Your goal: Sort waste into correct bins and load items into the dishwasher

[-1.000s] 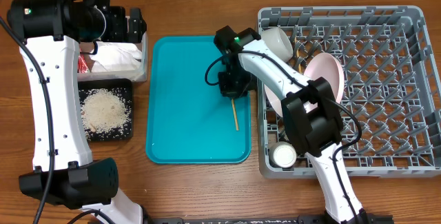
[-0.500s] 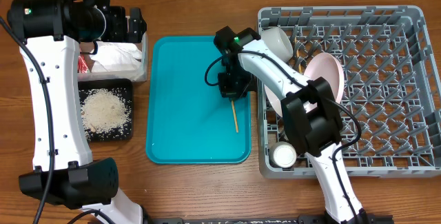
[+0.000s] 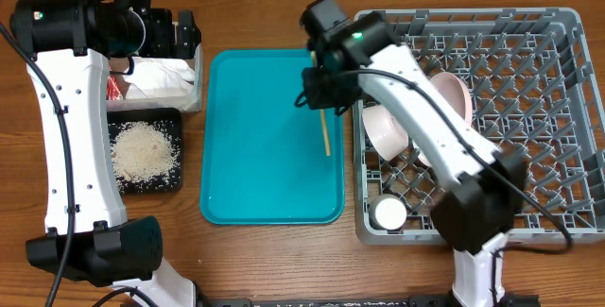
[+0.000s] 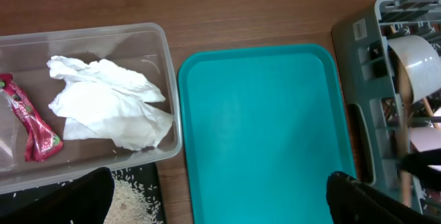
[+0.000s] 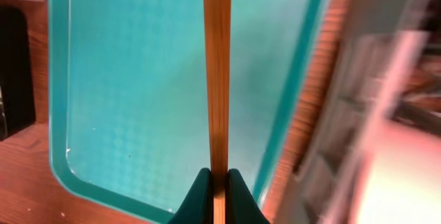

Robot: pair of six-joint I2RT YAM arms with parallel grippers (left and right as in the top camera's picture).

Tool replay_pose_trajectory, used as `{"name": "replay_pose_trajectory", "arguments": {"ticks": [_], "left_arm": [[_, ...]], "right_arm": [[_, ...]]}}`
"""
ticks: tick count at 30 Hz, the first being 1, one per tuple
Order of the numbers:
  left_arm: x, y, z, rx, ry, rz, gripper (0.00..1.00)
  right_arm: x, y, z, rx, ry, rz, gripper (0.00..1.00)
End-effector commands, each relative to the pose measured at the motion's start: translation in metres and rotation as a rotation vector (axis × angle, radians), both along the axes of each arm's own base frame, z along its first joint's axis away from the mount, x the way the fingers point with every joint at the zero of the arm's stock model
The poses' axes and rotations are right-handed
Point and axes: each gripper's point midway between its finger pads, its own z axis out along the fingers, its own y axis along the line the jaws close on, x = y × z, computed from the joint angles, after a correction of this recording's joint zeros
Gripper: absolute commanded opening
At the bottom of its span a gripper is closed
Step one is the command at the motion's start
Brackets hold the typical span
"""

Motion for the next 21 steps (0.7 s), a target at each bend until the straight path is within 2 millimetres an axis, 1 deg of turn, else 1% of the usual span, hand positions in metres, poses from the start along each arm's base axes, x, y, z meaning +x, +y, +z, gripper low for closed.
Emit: {"name": "replay_pose_trajectory", "arguments": {"ticks": [1, 3, 5, 8, 10, 15, 18, 20, 21], "left_arm": [[-0.001, 0.001, 0.005, 0.006, -0.016, -0.002, 1.0], [-0.001, 0.001, 0.005, 0.006, -0.016, -0.002, 1.0], [-0.001, 0.001, 0.005, 0.006, -0.016, -0.002, 1.0], [-0.001, 0.001, 0.005, 0.006, -0.016, -0.002, 1.0], [-0.001, 0.001, 0.005, 0.006, -0.016, -0.002, 1.0], [-0.001, 0.001, 0.005, 0.006, -0.016, -0.001, 1.0], [-0.001, 0.001, 0.005, 0.006, -0.016, -0.002, 1.0], [-0.001, 0.001, 0.005, 0.006, -0.016, -0.002, 1.0], [-0.001, 0.001, 0.005, 0.006, -0.016, -0.002, 1.0]], "right_arm": [[0.014, -0.042, 0.025, -0.075, -0.083, -0.092, 0.04], [0.016, -0.06, 0.026, -0.106, -0.079, -0.133, 0.04], [0.022, -0.092, 0.025, -0.165, -0.068, -0.206, 0.04], [0.03, -0.129, 0.025, -0.225, -0.067, -0.281, 0.04], [0.032, -0.147, 0.024, -0.257, -0.066, -0.309, 0.04], [0.039, -0.184, 0.02, -0.298, -0.048, -0.315, 0.04], [0.042, -0.196, 0.014, -0.317, -0.033, -0.287, 0.05], [0.044, -0.2, 0.008, -0.344, -0.023, -0.264, 0.09], [0.046, -0.205, 0.004, -0.373, -0.02, -0.269, 0.09]]}}
